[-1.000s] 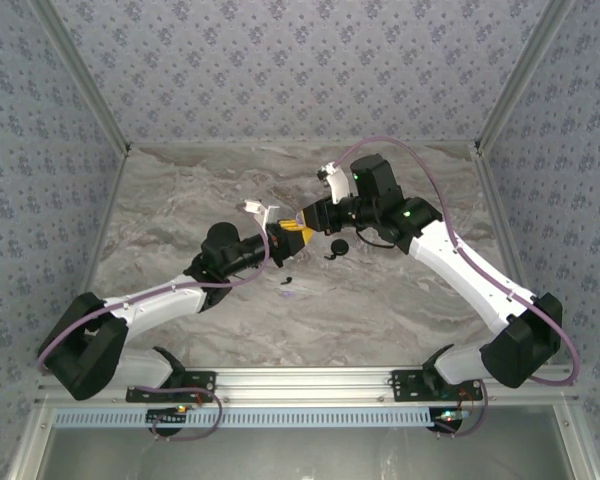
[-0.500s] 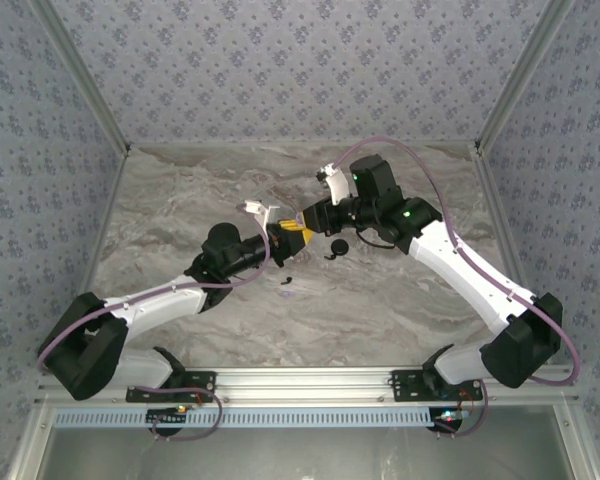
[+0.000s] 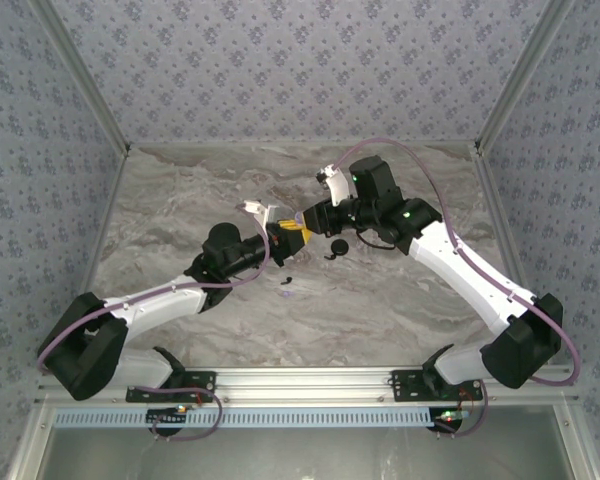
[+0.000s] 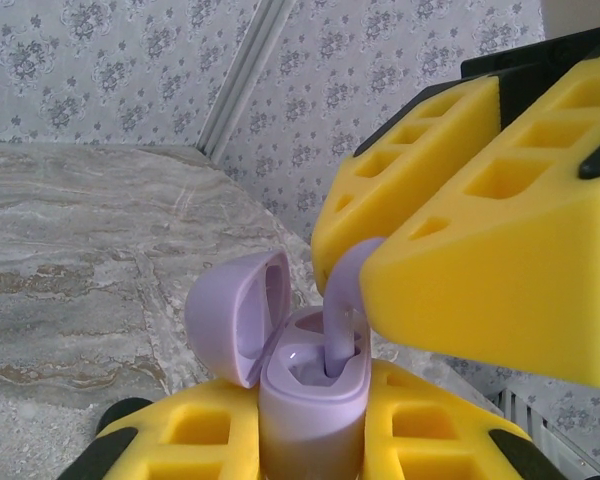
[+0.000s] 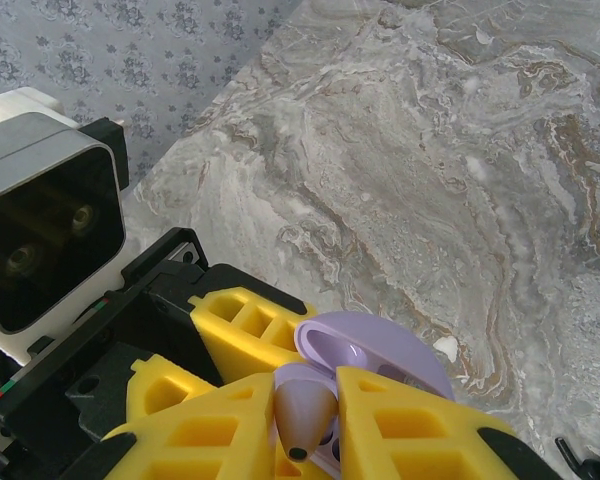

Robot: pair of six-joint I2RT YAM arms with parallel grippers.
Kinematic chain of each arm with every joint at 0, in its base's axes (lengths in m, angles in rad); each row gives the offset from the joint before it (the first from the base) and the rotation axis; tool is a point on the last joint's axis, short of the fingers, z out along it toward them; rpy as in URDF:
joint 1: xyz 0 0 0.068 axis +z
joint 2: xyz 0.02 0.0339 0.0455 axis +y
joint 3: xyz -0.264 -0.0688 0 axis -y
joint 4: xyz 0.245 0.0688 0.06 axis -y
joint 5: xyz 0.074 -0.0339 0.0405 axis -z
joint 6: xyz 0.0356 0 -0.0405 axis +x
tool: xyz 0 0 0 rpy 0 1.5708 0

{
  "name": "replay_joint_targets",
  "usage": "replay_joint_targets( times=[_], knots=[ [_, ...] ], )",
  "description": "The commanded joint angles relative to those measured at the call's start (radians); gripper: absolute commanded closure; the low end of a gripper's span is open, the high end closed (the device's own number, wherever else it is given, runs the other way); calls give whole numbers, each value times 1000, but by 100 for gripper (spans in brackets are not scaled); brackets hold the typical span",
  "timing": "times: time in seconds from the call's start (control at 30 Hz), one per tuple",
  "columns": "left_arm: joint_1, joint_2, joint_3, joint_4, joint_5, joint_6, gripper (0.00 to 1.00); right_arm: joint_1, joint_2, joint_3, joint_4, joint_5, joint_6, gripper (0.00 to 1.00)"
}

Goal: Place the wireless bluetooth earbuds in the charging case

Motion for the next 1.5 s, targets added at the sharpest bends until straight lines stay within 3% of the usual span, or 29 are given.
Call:
replay_joint_targets(
  times=[0.0, 0.47, 0.9, 1.07, 1.47],
  knots=[
    [0, -30, 44, 41, -1, -1, 91, 11, -25, -11, -43, -16, -13, 78],
    [-19, -32, 61, 7, 19, 68, 91, 16, -15, -7, -83, -38, -24, 75],
    [-26, -37, 55, -30, 19, 106, 91, 15, -27, 26, -93, -11, -7, 48],
    [-29, -39, 53, -51, 18, 129, 91, 15, -45, 39, -91, 2, -3, 44],
    [-31, -53, 59, -103, -22, 166, 91, 2, -122, 11, -97, 139, 31, 43]
  ],
)
